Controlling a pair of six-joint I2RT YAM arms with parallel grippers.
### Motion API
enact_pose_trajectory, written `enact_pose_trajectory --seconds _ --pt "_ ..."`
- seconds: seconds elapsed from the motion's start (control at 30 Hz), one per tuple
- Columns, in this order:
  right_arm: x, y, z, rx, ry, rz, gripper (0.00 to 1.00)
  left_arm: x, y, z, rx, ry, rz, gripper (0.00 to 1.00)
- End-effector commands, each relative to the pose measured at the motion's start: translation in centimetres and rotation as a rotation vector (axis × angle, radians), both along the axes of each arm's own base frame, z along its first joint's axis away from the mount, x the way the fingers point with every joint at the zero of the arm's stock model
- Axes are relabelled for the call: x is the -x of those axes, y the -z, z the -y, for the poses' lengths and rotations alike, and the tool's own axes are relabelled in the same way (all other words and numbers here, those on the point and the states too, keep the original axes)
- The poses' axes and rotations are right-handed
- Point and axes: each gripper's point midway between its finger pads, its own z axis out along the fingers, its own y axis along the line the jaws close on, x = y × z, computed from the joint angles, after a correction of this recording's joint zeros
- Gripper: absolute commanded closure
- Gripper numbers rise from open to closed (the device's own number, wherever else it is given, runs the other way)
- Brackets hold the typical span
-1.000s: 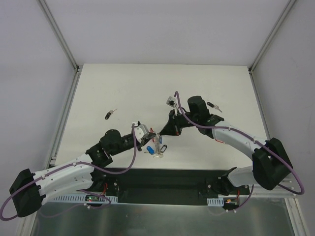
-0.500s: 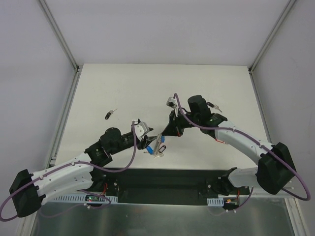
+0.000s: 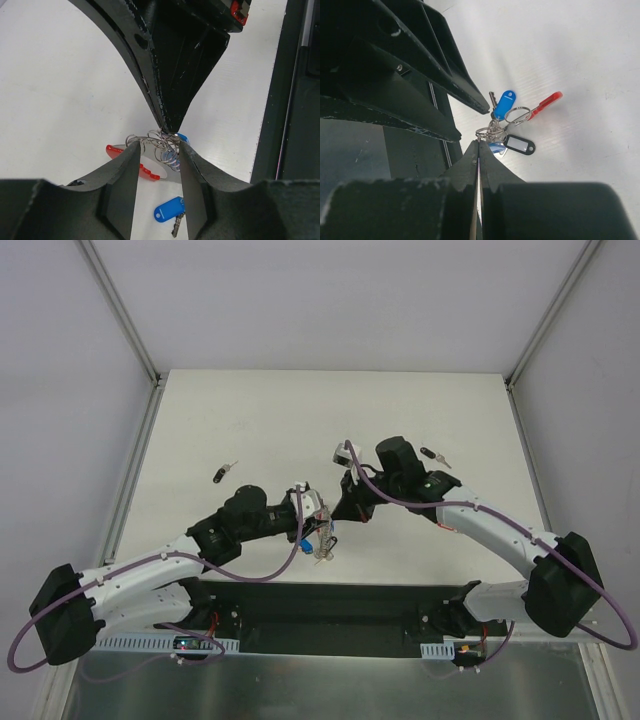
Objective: Put the keys on the keyring
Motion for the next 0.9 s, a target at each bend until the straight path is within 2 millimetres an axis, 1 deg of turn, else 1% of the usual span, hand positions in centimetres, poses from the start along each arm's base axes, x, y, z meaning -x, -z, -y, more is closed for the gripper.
enact_pose_trajectory --seconds 0.0,0.07,0.1,0.27,0.5,0.7,0.87 --pt "0.0 -2.9 -0.4 -0.036 -0.026 0.092 0.99 -0.1 -1.8 0.8 0.001 0.067 0.046 0.67" --pt "-0.1 -3.1 -0.4 -0.037 -0.025 0.096 0.99 -0.4 -1.6 0.9 -0.007 0.062 0.039 0.69" --pt "0.0 -3.1 -0.5 -0.038 -0.027 0.098 0.99 -0.5 -1.7 0.9 -0.004 0.061 0.042 0.69" --pt "0.0 -3.3 -0.4 -0.037 -0.023 0.104 0.99 -0.9 -1.2 1.2 -0.014 0.047 0.018 0.69" --pt "0.1 -3.4 -0.4 -0.039 -0.021 0.109 0.99 -1.1 -0.3 0.7 -0.005 0.0 -0.015 0.69" --pt "0.2 -3.3 -0.6 -0.036 -0.025 0.106 0.99 -1.2 -0.6 1.0 0.011 0.003 -0.014 0.69" --pt "0.3 -3.3 -0.5 -0.035 -0.022 0.107 0.99 -1.2 -0.3 1.4 0.005 0.006 -0.035 0.7"
